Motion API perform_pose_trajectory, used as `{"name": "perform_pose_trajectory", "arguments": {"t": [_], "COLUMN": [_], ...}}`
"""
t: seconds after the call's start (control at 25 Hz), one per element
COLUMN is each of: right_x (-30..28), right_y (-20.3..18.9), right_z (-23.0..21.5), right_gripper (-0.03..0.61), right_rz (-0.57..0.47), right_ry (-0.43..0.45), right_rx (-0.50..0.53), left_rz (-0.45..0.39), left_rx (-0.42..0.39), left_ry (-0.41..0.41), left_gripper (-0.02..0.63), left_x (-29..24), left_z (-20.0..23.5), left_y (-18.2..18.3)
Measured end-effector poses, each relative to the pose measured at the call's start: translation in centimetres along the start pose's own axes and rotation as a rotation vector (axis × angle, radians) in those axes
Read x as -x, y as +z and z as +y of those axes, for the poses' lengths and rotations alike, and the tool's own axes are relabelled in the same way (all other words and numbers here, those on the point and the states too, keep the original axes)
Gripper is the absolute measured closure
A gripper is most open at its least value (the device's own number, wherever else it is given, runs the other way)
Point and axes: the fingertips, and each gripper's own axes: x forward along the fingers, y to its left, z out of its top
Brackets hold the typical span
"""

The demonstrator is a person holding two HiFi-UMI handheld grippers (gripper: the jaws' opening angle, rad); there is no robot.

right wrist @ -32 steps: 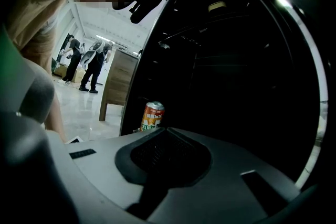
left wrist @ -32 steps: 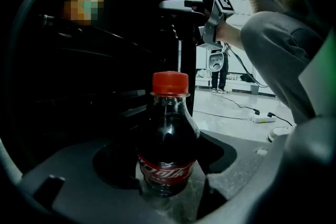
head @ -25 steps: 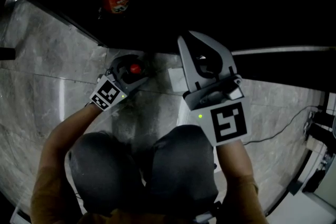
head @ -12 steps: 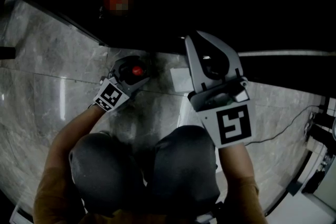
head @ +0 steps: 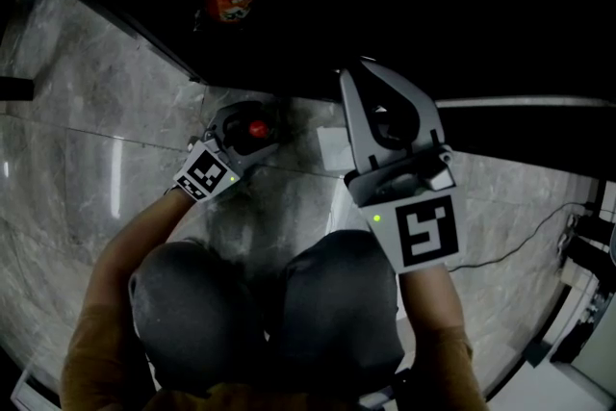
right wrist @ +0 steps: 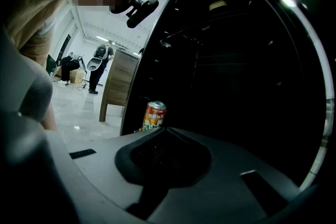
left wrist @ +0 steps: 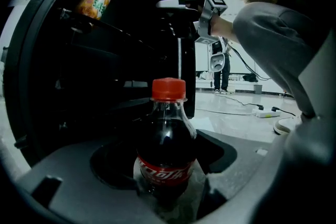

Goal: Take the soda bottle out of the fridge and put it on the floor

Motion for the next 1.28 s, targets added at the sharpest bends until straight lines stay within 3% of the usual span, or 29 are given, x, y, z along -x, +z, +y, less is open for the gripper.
{"name": "perform_pose_trajectory", "arguments": {"t": [0.72,1.0,1.28], "right_x": [0.4,0.4,1.0], "right_y": [-1.4,-1.6,-2.6], "right_z": [0.6,0.5,-0.1], "right_gripper": [0.577,0.577,0.577], "right_rz": [-0.006,0.005,0.027], "right_ry": [-0.013,-0.016,-0.031], "right_rx": [-0.039,-0.035,-0.040], "left_rz": [-0.074,-0.067,-0.104], "left_rx": [-0.036,-0.131,-0.114], "left_ry": [0.050,0.059,0.024], "left_gripper": [0.308,0.371,0.470], "left_x": [4.7,6.3,7.3], "left_z": [0.4,1.2,0.5], "left_y": [5.1,7.1,8.7]}}
